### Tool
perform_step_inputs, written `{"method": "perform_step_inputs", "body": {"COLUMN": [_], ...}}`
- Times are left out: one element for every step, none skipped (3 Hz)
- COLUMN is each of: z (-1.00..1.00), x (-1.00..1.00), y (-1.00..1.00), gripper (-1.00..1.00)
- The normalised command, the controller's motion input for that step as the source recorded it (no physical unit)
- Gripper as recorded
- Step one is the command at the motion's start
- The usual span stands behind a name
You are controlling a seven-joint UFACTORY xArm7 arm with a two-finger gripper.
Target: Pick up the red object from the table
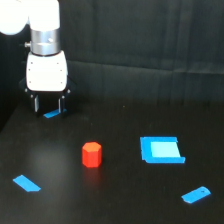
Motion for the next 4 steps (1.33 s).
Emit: {"method": "perform_step_inputs", "body": {"z": [0.03,-0.21,-0.23,-0.12], "x": [0.07,0.55,0.83,0.9], "y": [0.03,-0.22,-0.45,-0.63], "gripper": [0.96,0.94,1.0,1.0]}}
